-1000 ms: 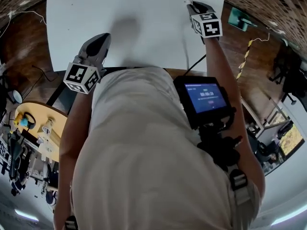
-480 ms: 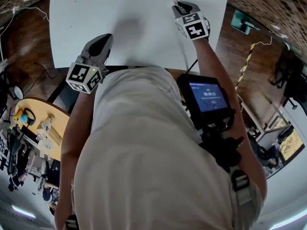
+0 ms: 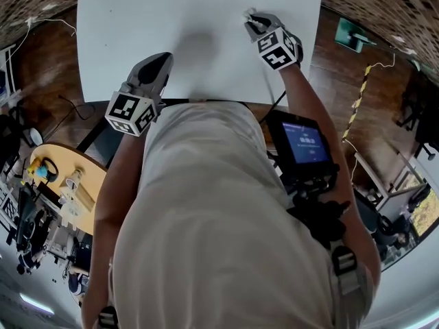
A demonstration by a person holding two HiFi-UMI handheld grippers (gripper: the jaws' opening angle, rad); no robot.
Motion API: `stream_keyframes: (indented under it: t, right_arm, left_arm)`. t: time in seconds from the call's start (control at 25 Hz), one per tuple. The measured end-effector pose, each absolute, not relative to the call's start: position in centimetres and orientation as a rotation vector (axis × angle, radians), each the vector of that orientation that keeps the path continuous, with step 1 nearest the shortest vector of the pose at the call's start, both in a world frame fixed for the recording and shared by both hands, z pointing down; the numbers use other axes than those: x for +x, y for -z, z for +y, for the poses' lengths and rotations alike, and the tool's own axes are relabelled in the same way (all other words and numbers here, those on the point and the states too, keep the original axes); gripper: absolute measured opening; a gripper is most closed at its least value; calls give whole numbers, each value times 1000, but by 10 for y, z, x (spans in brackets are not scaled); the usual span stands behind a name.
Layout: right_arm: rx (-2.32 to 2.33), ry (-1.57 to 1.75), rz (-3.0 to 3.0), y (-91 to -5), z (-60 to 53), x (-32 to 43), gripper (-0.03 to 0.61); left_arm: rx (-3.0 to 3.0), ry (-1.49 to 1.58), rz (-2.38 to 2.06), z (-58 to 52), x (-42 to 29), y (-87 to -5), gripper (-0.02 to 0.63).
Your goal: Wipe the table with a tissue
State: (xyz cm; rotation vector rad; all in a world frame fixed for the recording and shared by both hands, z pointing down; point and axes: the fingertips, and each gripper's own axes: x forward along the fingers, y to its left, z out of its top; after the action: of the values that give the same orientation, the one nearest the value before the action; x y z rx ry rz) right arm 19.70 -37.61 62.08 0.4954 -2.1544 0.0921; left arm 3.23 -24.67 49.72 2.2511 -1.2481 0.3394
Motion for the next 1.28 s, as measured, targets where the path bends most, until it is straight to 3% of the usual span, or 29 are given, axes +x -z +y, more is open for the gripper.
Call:
stream_keyframes:
  t: [0.36, 0.84, 1.28]
  right_arm:
    - [918, -340, -2042, -619, -455, 272, 73]
    - [638, -163, -2156, -618, -381, 167, 69]
    - [635, -259, -2202, -611, -366, 156, 72]
  left_arm:
    - [2214, -344, -1344, -229, 27, -487, 6]
    - [2230, -317, -1346, -227, 28, -488, 6]
    - [2275, -259, -1253, -240, 6, -495, 6]
